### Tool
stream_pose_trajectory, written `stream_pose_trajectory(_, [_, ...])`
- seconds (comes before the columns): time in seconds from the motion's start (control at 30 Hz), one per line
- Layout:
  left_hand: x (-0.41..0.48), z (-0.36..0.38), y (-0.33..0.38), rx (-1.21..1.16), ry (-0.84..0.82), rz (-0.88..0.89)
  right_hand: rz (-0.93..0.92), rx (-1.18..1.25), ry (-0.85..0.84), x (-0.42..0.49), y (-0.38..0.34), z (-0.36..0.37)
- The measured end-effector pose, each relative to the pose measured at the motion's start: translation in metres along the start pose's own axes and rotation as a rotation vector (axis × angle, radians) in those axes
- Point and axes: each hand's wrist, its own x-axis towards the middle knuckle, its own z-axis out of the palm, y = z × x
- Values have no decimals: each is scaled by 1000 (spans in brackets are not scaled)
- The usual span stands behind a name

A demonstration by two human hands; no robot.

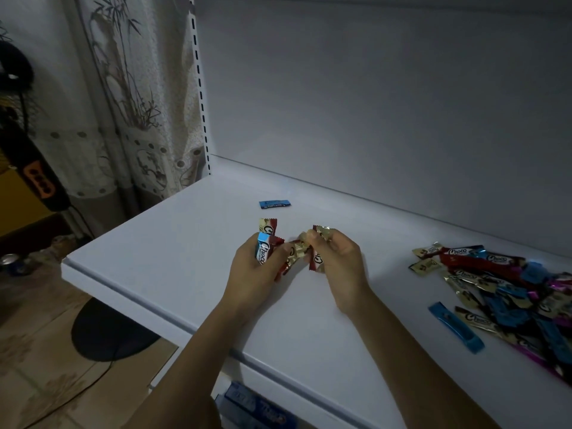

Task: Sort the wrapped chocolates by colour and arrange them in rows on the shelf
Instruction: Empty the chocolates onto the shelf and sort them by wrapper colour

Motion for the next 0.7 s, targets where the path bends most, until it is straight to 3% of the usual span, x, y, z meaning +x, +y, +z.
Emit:
stream_pose_trajectory(0.13, [1, 1, 0, 31, 22, 5, -41, -140, 98, 9, -4, -11])
stream_pose_trajectory(0.3, [1, 2, 0, 77, 35, -14, 91, -173, 86, 15, -5, -13])
stream_pose_trajectory(0.43, [1, 2, -2, 88, 56, -18, -446, -1017, 113, 18, 9, -31])
stream_pose_trajectory(0.47, [1, 2, -1, 86, 57, -16, -506, -1172, 91, 19, 14, -36])
stream_pose_trajectory(0.53, [1, 2, 0, 97, 57, -20, -511, -1312, 55, 19, 18, -39])
stream_pose_trajectory(0.7, [-1, 4, 0, 98, 60, -20, -618, -1361, 102, 15, 11, -35])
